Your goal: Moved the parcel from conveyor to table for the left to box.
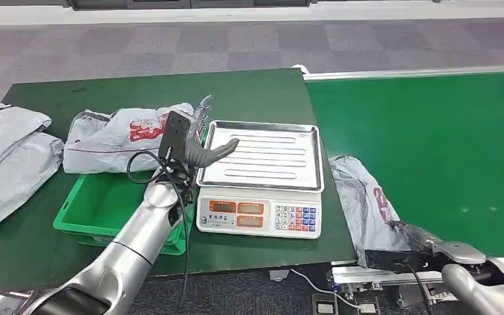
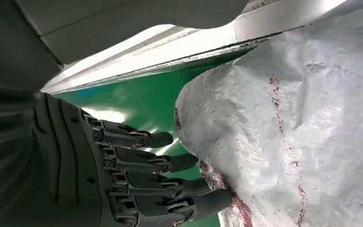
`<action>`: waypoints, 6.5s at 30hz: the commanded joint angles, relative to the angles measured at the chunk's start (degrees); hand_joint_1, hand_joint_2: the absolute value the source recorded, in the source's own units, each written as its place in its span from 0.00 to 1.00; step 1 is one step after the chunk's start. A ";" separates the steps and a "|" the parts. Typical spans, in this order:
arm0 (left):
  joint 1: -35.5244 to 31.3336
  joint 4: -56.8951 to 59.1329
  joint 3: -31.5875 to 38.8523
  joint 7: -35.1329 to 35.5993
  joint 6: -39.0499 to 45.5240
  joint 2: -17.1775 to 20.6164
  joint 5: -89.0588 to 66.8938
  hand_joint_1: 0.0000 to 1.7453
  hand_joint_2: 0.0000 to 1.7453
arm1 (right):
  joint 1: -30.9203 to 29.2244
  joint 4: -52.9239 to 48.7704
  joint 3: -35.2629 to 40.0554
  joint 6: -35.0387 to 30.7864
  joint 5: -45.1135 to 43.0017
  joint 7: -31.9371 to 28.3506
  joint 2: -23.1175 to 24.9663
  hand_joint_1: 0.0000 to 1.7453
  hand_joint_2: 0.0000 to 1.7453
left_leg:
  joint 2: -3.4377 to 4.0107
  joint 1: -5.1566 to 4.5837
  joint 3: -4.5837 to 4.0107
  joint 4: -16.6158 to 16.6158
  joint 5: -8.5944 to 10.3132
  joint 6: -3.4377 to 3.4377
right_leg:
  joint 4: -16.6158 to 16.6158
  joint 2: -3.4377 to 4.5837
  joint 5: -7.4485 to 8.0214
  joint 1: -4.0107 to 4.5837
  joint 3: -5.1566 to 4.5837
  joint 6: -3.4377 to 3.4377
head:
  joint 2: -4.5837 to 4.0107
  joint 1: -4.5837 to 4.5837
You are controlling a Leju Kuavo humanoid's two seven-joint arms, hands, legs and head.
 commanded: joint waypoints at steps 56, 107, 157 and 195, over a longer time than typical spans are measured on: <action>4.27 -3.30 0.22 -1.65 7.72 3.85 -0.75 0.00 1.00 | -5.16 -10.53 -24.87 -29.74 7.68 -5.61 24.71 1.00 1.00 | 0.99 0.62 1.03 -0.09 -0.45 -0.70 | 0.00 1.03 -0.08 0.61 0.67 -0.75 | 0.00 0.02; -5.43 8.42 -5.50 -0.90 5.16 -3.37 0.85 0.00 1.00 | -48.04 15.08 0.65 -22.50 2.73 -1.22 36.51 1.00 1.00 | 1.18 0.31 0.68 -0.15 -0.13 -0.47 | 0.05 1.21 0.20 0.31 0.25 -0.55 | 0.00 0.02; -5.94 10.82 -9.20 0.13 6.76 1.06 -7.30 0.00 1.00 | -24.26 4.39 3.61 -30.52 -15.22 -11.82 42.23 0.00 1.00 | 0.51 0.41 0.42 -0.07 0.02 -0.57 | 0.09 0.57 0.13 0.40 0.14 -0.57 | 0.00 0.02; -16.48 27.94 -48.76 12.59 -19.77 -8.94 -43.65 0.00 1.00 | -21.49 -2.61 -22.10 -36.56 -10.39 -20.00 42.43 0.00 1.00 | 0.56 0.33 0.41 -0.06 -0.02 -0.52 | 0.05 0.59 0.16 0.33 0.13 -0.60 | 0.00 0.02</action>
